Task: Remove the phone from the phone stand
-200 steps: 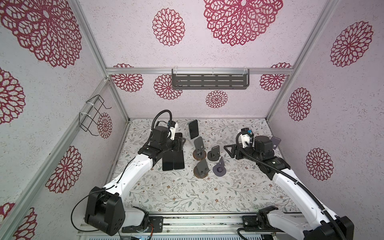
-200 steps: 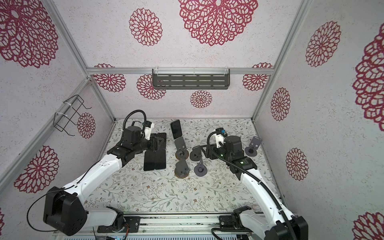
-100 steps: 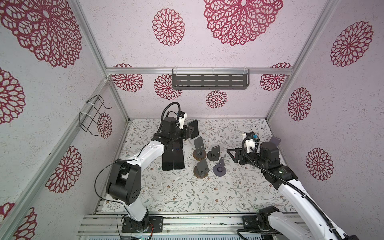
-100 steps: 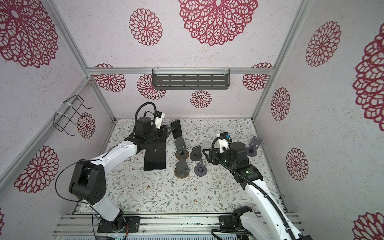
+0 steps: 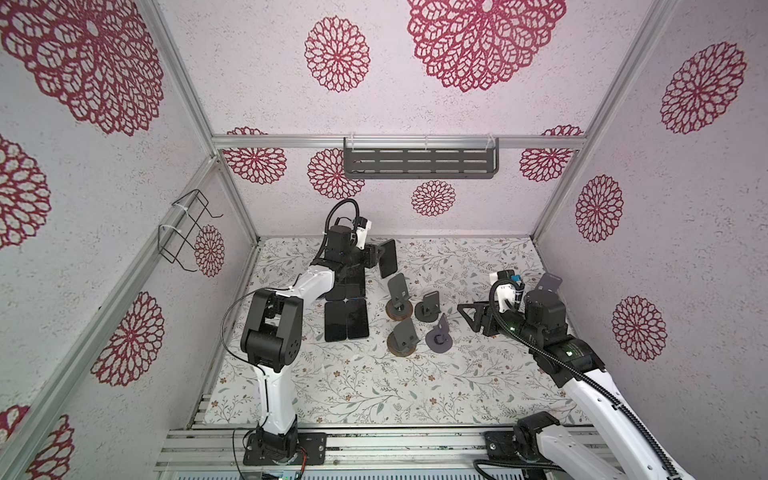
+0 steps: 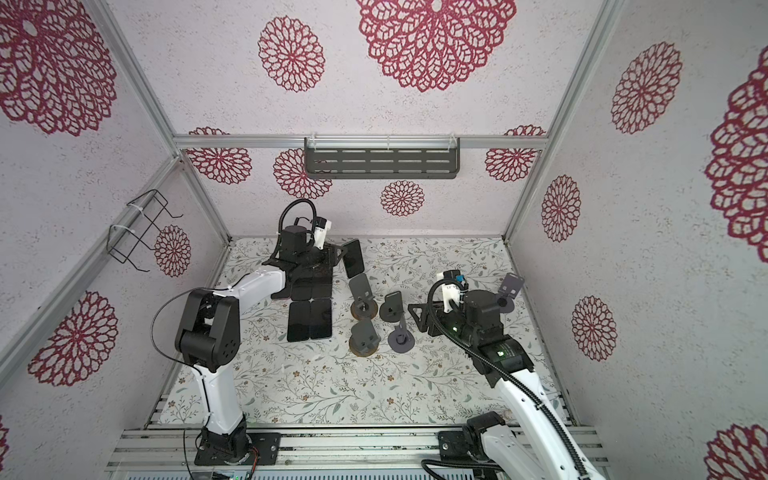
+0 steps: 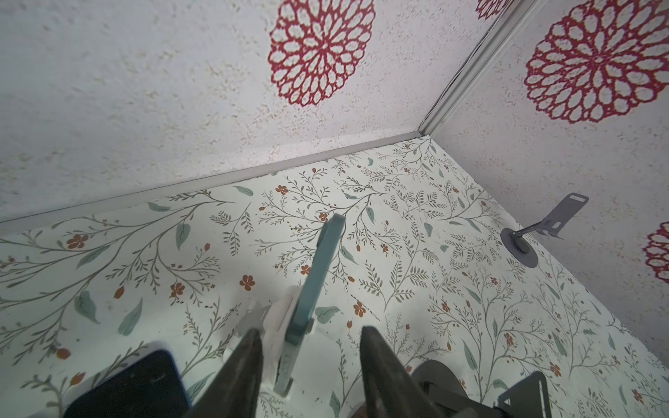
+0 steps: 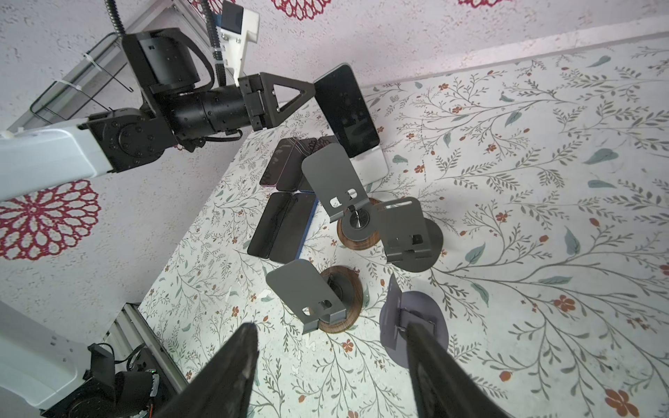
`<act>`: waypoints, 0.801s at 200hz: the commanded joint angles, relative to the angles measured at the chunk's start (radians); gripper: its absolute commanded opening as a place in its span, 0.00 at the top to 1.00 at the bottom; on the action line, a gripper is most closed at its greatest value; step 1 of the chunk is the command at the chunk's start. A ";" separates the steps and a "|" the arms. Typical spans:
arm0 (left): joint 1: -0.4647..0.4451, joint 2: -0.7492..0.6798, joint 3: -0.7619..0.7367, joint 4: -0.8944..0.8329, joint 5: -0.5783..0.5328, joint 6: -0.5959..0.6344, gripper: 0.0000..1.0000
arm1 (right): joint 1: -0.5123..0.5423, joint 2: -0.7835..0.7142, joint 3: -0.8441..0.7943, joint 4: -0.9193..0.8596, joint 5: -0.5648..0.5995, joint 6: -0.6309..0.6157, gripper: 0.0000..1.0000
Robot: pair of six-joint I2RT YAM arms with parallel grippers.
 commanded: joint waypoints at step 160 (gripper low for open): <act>-0.012 0.076 0.134 -0.055 0.118 0.045 1.00 | -0.004 0.005 0.008 -0.033 0.033 -0.030 0.32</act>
